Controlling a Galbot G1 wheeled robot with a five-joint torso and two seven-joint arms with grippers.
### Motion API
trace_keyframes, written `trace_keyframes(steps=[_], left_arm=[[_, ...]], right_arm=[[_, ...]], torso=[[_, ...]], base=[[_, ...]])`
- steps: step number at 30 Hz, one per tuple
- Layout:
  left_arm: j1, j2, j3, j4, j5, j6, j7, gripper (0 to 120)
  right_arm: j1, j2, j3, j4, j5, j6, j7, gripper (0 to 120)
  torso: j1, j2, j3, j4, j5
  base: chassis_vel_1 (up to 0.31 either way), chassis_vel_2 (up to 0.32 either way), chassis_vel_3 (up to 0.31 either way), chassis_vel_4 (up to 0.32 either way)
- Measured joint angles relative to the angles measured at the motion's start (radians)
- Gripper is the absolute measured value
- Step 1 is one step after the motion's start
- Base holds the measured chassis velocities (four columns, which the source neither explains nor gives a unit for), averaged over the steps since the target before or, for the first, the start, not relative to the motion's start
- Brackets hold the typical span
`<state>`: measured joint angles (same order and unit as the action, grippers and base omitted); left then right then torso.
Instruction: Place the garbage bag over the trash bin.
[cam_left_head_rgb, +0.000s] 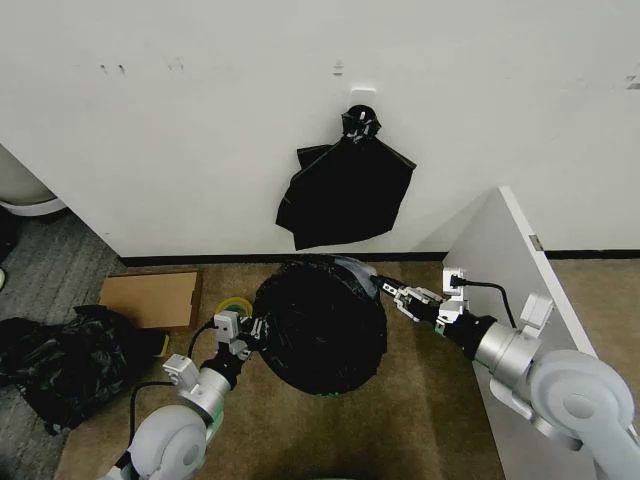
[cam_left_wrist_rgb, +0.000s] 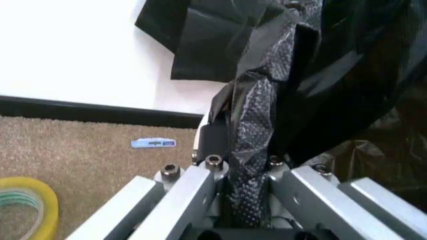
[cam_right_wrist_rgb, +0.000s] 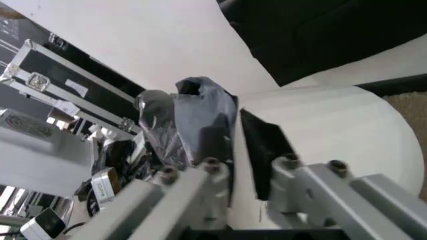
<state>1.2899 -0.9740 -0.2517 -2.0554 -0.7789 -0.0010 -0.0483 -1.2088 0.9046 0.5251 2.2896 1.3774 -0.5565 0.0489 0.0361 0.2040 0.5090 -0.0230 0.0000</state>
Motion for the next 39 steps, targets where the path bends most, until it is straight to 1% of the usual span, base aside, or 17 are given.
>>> trace_keyframes(steps=[1, 10, 13, 17, 18, 24, 33, 39], left_arm=[[0.0, 0.0, 0.0, 0.0, 0.0, 0.0, 0.0, 0], [0.002, 0.0, 0.002, 0.0, -0.002, 0.001, -0.002, 0], [0.001, 0.0, 0.002, -0.003, -0.014, 0.004, -0.003, 0], [0.006, 0.001, 0.003, -0.016, -0.027, 0.005, 0.001, 0], [0.006, 0.001, 0.003, -0.016, -0.027, 0.005, 0.001, 0], [0.008, 0.002, 0.001, -0.026, -0.031, 0.008, 0.002, 0], [0.015, 0.004, -0.002, -0.032, -0.039, 0.011, 0.005, 0], [0.016, -0.006, 0.004, -0.035, -0.047, 0.023, -0.009, 0]], right_arm=[[0.002, 0.0, -0.001, 0.0, 0.0, 0.0, -0.002, 0], [0.003, -0.002, -0.003, 0.006, 0.0, 0.0, -0.005, 0], [0.003, -0.001, -0.012, 0.005, -0.027, 0.022, -0.005, 0], [0.021, -0.009, -0.034, -0.046, -0.103, 0.049, -0.012, 0], [0.021, -0.009, -0.034, -0.046, -0.103, 0.049, -0.012, 0], [0.075, -0.031, -0.085, -0.159, -0.181, 0.075, -0.038, 0], [0.09, -0.045, -0.103, -0.205, -0.2, 0.088, -0.061, 0], [0.078, -0.028, -0.113, -0.211, -0.232, 0.113, -0.069, 0]], torso=[[0.0, 0.0, 0.0, 0.0, 0.0], [0.0, 0.0, 0.0, 0.0, 0.0], [0.0, 0.0, 0.0, -0.0001, -0.0001], [0.0, 0.0, 0.0, -0.0001, -0.0001], [0.0, 0.0, 0.0, -0.0001, -0.0001], [0.0, 0.0, 0.0, 0.0001, 0.0002], [0.0, 0.0, 0.0, 0.0, 0.0], [0.0, 0.0, 0.0, 0.0, 0.0]], base=[[0.0, 0.0, 0.0, 0.0], [0.0, 0.0, 0.0, 0.0], [0.0, 0.0, 0.0, 0.0], [0.0, 0.0, 0.0, 0.0], [0.0, 0.0, 0.0, 0.0], [0.0, 0.0, 0.0, 0.0], [0.0, 0.0, 0.0, 0.0], [0.0, 0.0, 0.0, 0.0]])
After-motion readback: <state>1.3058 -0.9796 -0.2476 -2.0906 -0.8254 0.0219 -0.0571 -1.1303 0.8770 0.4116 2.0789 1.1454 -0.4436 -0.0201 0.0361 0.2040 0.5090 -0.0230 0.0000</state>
